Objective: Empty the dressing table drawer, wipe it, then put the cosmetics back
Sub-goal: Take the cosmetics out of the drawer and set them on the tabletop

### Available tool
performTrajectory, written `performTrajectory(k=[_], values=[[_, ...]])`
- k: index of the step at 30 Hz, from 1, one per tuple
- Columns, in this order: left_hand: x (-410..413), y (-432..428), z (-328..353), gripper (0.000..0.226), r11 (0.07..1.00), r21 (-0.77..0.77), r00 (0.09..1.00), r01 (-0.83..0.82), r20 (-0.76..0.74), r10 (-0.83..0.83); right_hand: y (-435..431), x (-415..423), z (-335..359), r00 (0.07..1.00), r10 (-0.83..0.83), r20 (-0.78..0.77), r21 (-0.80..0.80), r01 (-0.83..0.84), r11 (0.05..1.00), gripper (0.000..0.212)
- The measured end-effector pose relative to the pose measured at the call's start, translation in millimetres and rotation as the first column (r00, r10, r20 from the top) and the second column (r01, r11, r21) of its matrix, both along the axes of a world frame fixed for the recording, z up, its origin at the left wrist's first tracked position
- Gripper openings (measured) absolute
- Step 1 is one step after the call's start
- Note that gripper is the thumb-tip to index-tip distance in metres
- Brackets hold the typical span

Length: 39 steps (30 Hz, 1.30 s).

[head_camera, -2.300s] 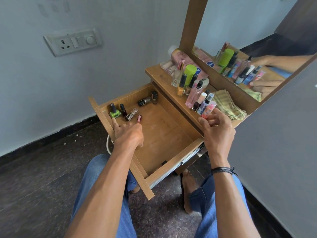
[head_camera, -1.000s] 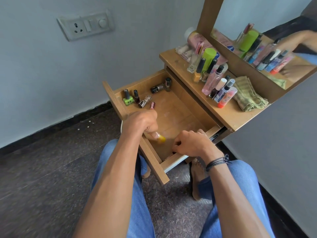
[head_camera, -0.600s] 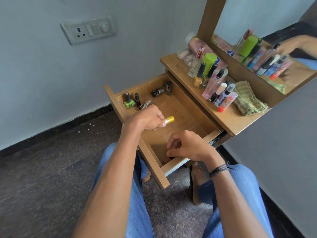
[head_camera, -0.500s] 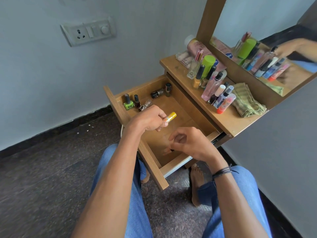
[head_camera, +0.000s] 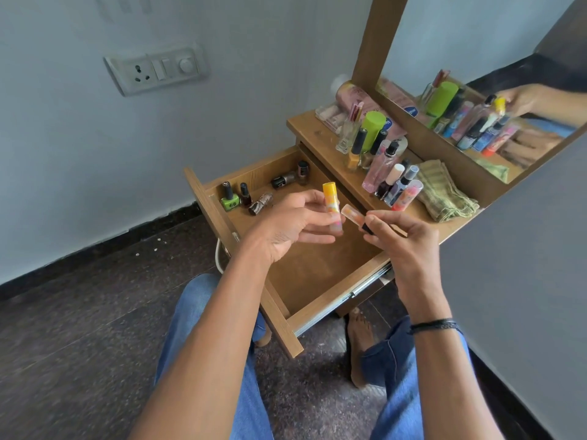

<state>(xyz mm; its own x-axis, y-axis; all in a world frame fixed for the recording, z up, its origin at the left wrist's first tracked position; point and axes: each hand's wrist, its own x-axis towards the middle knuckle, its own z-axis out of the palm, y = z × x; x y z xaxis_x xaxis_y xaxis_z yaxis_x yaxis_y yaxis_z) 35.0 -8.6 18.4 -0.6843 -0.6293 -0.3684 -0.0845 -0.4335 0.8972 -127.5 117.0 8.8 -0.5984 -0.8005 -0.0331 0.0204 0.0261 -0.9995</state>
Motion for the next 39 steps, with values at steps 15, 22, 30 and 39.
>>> performTrajectory(k=[15, 22, 30, 39], values=[[-6.5, 5.5, -1.2, 0.033, 1.000, -0.016, 0.998, -0.015, -0.068, 0.014, -0.8, 2.8, -2.5, 0.989, 0.131, -0.066, 0.110, -0.123, 0.986, 0.025], [-7.4, 5.4, -2.1, 0.029, 0.996, -0.087, 0.999, 0.011, -0.041, -0.014, 3.9, -0.9, 11.1, 0.990, -0.012, -0.141, 0.067, 0.022, 0.998, 0.021], [-9.7, 4.0, -6.8, 0.028, 0.993, -0.116, 1.000, -0.028, -0.015, 0.026, 20.6, -28.4, 35.8, 0.910, -0.206, -0.360, -0.053, 0.201, 0.978, 0.014], [-10.3, 3.1, -8.7, 0.017, 0.962, -0.256, 0.988, -0.091, 0.101, 0.120, 13.0, -37.3, 7.4, 0.795, -0.340, -0.502, 0.085, 0.437, 0.896, 0.020]])
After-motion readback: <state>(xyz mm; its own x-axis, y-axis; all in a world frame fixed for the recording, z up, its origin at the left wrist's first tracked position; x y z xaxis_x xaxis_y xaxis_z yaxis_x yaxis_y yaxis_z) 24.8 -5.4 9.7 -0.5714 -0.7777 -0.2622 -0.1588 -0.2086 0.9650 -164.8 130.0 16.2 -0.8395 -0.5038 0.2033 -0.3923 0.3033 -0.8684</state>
